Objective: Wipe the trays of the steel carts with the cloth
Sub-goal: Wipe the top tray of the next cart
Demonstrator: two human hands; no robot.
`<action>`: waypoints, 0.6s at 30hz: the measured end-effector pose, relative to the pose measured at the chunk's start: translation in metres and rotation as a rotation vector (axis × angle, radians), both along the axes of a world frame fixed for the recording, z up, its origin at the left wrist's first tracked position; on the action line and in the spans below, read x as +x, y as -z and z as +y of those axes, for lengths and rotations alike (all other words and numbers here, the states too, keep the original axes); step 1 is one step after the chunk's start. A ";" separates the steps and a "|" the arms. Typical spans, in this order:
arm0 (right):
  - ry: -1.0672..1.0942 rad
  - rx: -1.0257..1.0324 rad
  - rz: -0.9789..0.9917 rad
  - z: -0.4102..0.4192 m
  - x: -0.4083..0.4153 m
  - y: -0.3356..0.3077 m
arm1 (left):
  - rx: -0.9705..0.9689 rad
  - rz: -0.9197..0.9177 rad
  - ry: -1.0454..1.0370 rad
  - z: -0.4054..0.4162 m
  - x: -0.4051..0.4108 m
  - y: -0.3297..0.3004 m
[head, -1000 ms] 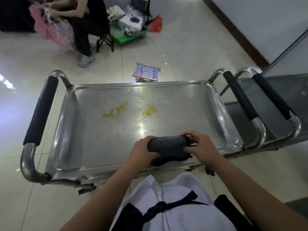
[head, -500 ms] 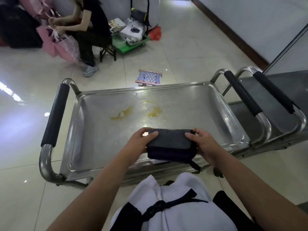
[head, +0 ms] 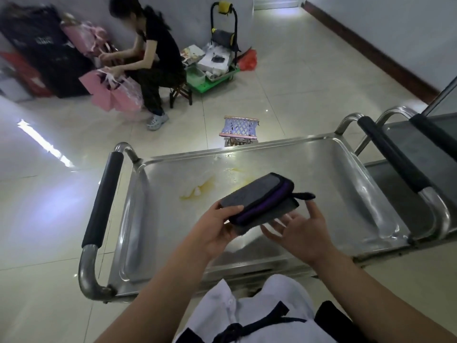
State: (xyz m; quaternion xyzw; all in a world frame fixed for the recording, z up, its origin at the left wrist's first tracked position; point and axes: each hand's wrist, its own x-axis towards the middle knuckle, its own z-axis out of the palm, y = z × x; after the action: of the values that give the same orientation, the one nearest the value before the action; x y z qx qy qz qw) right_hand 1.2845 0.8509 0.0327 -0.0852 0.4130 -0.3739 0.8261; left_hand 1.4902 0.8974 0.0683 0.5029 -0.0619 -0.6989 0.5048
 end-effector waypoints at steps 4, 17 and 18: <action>-0.085 -0.278 0.528 -0.002 0.012 0.021 | 0.176 -0.210 -0.060 -0.023 -0.001 0.014; -0.412 -0.157 0.324 -0.083 0.041 0.038 | 0.164 -0.211 -0.164 -0.075 0.001 -0.012; -0.391 -0.026 0.236 -0.089 0.037 0.039 | 0.155 -0.274 -0.220 -0.075 0.011 -0.007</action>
State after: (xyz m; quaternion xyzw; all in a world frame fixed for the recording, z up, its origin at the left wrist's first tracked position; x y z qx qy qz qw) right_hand 1.3216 0.7624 -0.0065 -0.2174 0.4776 -0.1996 0.8275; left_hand 1.5009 0.8224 0.0751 0.6342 -0.0206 -0.5671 0.5251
